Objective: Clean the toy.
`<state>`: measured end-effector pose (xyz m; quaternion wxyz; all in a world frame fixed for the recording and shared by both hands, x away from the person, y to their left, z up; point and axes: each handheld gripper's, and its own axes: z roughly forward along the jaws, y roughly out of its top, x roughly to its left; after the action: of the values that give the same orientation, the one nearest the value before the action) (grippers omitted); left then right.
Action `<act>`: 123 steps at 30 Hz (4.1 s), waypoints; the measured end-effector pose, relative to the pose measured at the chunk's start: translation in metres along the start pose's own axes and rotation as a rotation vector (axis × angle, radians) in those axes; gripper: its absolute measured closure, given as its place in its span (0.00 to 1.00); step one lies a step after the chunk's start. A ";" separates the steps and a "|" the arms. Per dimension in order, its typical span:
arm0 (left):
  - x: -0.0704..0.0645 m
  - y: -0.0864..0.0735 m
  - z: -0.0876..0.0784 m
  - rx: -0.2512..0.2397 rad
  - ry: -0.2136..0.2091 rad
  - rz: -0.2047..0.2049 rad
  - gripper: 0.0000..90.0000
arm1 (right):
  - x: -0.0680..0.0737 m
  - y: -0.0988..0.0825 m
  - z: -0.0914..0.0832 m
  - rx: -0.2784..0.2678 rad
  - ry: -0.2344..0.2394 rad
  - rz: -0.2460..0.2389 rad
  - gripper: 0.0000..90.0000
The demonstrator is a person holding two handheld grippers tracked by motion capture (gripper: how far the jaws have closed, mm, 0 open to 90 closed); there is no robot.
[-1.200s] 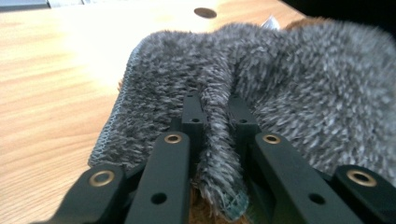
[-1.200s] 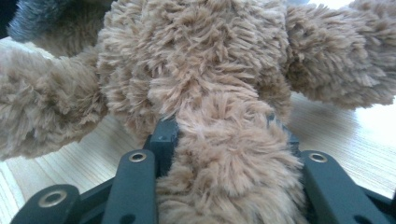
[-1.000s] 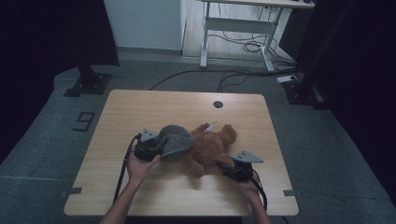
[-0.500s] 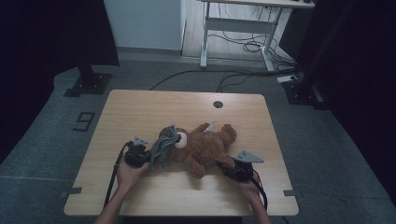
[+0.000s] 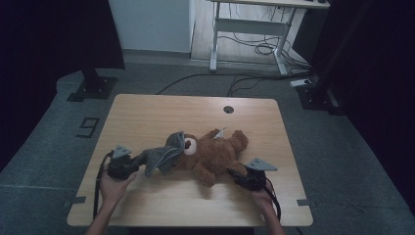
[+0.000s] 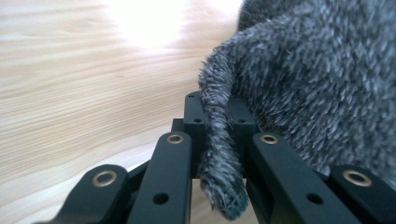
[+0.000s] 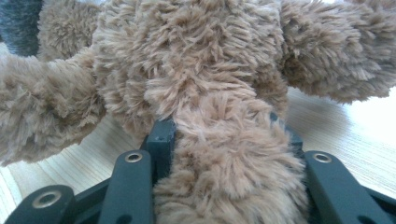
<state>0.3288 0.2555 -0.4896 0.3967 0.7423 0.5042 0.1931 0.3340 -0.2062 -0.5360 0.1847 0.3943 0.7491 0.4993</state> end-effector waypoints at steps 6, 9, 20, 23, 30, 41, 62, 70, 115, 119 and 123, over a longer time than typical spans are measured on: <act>0.018 -0.014 -0.038 -0.054 0.036 -0.007 0.91 | -0.001 0.000 0.000 -0.001 0.001 0.004 0.61; 0.028 -0.023 -0.053 -0.071 0.052 -0.026 0.91 | -0.001 0.000 0.000 0.000 0.001 0.003 0.61; 0.040 -0.034 -0.119 -0.203 0.075 -0.047 0.90 | -0.002 -0.001 0.001 -0.002 0.006 0.010 0.60; 0.035 -0.028 -0.125 -0.223 0.068 -0.031 0.90 | -0.002 -0.001 0.001 -0.002 0.006 0.011 0.60; 0.026 -0.004 -0.075 -0.142 0.030 -0.013 0.88 | -0.002 -0.001 0.001 -0.001 0.007 0.012 0.60; 0.032 0.005 0.042 0.122 0.055 -0.047 0.79 | -0.003 -0.001 0.001 0.001 0.011 0.010 0.60; 0.051 -0.062 -0.021 0.157 0.091 -0.035 0.79 | -0.002 -0.002 0.001 0.002 0.009 0.007 0.58; 0.048 -0.066 -0.032 0.174 0.089 -0.011 0.74 | -0.003 -0.002 0.001 0.003 0.015 0.013 0.55; -0.093 -0.025 -0.025 -0.069 -0.255 0.099 0.37 | 0.015 -0.006 -0.090 -0.124 -0.001 0.016 0.27; -0.092 -0.038 -0.023 -0.064 -0.244 0.096 0.37 | 0.025 -0.018 -0.096 -0.121 0.010 0.015 0.28; -0.092 -0.047 -0.023 -0.058 -0.240 0.096 0.37 | 0.028 -0.031 -0.097 -0.110 0.017 0.021 0.29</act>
<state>0.2468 0.1897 -0.5014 0.4658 0.7716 0.4113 0.1359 0.2387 -0.2487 -0.5186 0.1945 0.3870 0.7180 0.5449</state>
